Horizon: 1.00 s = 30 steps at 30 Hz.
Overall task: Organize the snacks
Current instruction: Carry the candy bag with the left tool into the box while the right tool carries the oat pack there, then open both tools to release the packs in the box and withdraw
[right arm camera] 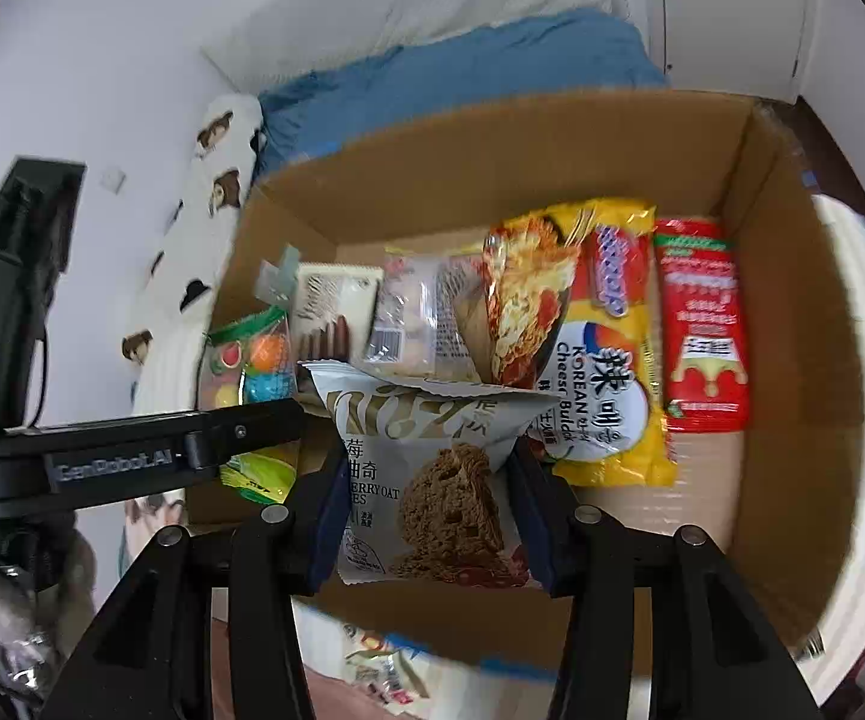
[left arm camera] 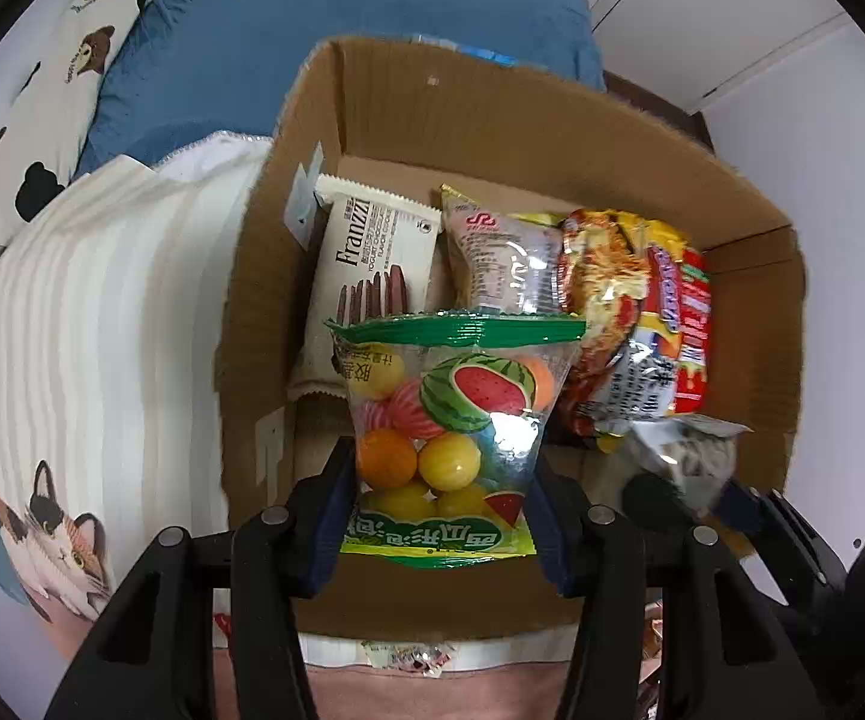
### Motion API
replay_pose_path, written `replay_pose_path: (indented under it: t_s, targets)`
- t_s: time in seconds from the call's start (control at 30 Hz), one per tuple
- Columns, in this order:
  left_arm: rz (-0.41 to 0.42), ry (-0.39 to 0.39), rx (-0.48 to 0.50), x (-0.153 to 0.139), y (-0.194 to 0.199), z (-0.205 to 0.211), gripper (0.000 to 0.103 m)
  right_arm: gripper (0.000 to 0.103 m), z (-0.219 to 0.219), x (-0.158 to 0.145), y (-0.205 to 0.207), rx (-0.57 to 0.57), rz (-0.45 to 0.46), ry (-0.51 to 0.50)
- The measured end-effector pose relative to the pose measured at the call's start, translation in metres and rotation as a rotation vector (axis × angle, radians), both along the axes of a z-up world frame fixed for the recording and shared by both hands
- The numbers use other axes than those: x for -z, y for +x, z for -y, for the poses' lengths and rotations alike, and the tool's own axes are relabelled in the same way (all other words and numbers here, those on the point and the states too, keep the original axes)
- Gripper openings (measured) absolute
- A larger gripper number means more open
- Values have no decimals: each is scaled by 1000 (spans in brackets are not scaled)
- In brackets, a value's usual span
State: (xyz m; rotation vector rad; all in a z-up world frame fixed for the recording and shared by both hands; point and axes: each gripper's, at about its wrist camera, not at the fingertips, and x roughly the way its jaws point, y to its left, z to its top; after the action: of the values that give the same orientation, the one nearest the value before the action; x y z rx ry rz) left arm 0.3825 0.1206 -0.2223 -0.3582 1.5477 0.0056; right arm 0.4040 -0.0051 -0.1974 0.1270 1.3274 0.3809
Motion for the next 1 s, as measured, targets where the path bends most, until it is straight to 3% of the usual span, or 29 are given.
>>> replay_pose_path:
  t_s: [0.2,0.5,0.6,0.67,0.73,0.8,0.83,1.0]
  targets:
    - [-42,43,26,22,3,5,49,52,-7,39,5,-24,-70,-2]
    - [-68,66,54,34,-1,15,50,52,-17,65,9,-73,-145,13]
    - [-48,60,40,32,-2,15,51,69,-21,72,9,-71,-177,-3]
    - [-25,69,40,24,-2,14,59,93,-21,71,8,-65,-171,-24]
    - [-8,71,39,18,-3,14,65,93,-19,67,7,-58,-162,-37]
    - [2,72,43,13,-4,14,86,95,-15,63,6,-45,-161,-54]
    - [8,76,44,10,-5,15,92,97,-14,62,6,-40,-159,-57]
    - [46,86,41,-1,-11,15,93,99,-1,47,2,-11,-120,-103]
